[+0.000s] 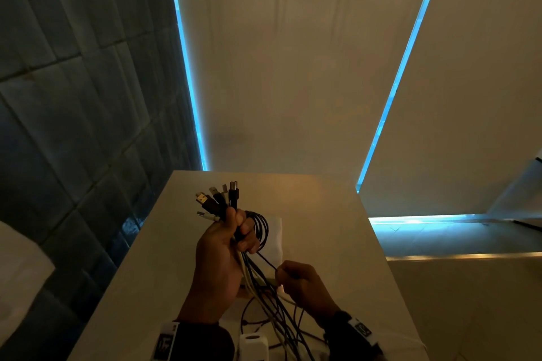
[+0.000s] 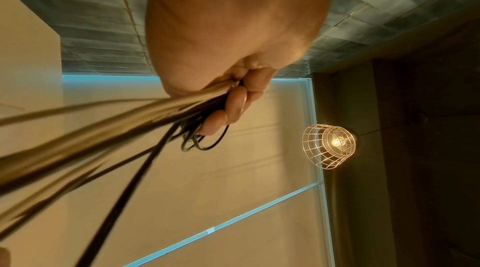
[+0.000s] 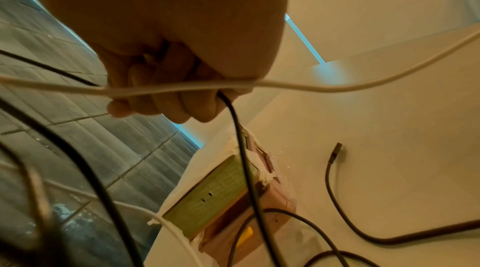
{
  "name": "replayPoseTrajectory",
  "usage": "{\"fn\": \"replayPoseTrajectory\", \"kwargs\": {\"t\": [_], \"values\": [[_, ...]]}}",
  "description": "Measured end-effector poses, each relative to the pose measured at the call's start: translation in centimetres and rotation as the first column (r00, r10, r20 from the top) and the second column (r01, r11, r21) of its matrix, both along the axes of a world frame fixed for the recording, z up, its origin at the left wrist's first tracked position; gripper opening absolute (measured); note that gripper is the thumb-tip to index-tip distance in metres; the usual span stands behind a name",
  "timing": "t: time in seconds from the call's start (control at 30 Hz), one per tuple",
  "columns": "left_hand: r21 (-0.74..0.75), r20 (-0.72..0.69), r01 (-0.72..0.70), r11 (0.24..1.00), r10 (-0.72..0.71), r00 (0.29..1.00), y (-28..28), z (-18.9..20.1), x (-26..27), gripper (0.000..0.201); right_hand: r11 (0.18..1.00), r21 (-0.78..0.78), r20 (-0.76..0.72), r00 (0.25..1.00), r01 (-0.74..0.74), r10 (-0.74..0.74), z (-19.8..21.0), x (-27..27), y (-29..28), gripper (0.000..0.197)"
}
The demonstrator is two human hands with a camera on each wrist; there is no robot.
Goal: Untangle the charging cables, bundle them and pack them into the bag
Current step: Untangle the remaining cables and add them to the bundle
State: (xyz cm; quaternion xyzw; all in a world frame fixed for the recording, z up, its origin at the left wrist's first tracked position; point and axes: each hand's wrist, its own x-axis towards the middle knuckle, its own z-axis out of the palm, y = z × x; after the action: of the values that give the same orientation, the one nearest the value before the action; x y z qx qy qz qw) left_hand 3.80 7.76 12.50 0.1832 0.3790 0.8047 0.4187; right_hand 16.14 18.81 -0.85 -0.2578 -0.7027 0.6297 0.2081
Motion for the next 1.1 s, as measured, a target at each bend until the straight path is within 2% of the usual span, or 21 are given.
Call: {"fn": "replayPoseTrajectory", "kwargs": {"t": [0.2, 0.3, 0.4, 0.5, 0.57, 0.63, 0.73, 0.83, 0.9, 1.0, 1.1], "values": [[-0.008, -0.017, 0.007, 1.000, -0.007, 1.000, -0.2, 0.1, -0.1, 0.025, 1.000, 0.013, 0.006, 1.000, 0.024, -0.024, -1.4, 0.0, 0.5, 0.030], [-0.008, -0.024, 0.009, 1.000, -0.009, 1.000, -0.3, 0.2, -0.2, 0.025, 0.999, -0.001, 0.041, 0.998, 0.040, -0.040, -2.4, 0.2, 0.8, 0.024], [-0.016, -0.023, -0.002, 1.000, 0.001, 1.000, -0.3, 0.3, -0.3, 0.025, 0.999, 0.003, 0.112, 0.992, 0.054, -0.055, -3.7, 0.8, 1.2, 0.022], [-0.052, -0.014, -0.025, 0.998, 0.024, 1.000, -0.2, 0.0, -0.4, 0.025, 0.995, 0.037, 0.216, 0.971, 0.093, -0.099, -4.6, 1.1, 1.9, 0.031], [-0.083, -0.002, -0.031, 0.996, 0.031, 1.000, 0.0, -0.1, -0.5, 0.027, 0.986, 0.036, 0.244, 0.955, 0.164, -0.168, -3.8, 0.7, 2.2, 0.033], [-0.116, -0.005, -0.041, 0.992, 0.040, 0.999, 0.0, -0.3, -0.6, 0.031, 0.967, 0.011, 0.210, 0.945, 0.253, -0.249, -1.6, 0.1, 2.1, 0.028], [-0.174, -0.023, -0.056, 0.983, 0.052, 0.998, 0.1, -0.4, -0.6, 0.032, 0.951, -0.119, 0.000, 0.958, 0.285, -0.287, 3.5, -0.8, 1.3, 0.024], [-0.220, -0.057, -0.073, 0.973, 0.062, 0.996, 0.3, -0.4, -0.3, 0.032, 0.983, -0.085, -0.222, 0.958, 0.164, -0.179, 8.3, -1.5, -0.1, 0.024], [-0.228, -0.079, -0.101, 0.968, 0.085, 0.993, 0.4, -0.4, -0.2, 0.032, 0.999, -0.017, -0.274, 0.960, 0.052, -0.055, 10.1, -1.7, -1.0, 0.023], [-0.182, -0.044, -0.094, 0.979, 0.087, 0.995, 0.3, -0.4, -0.3, 0.031, 0.993, 0.077, -0.199, 0.975, -0.087, 0.101, 10.5, -1.7, -2.1, 0.024], [-0.073, 0.060, -0.068, 0.995, 0.073, 0.996, 0.0, 0.1, -0.4, 0.026, 0.985, 0.086, -0.113, 0.981, -0.147, 0.156, 9.4, -1.4, -2.2, 0.023]]}}
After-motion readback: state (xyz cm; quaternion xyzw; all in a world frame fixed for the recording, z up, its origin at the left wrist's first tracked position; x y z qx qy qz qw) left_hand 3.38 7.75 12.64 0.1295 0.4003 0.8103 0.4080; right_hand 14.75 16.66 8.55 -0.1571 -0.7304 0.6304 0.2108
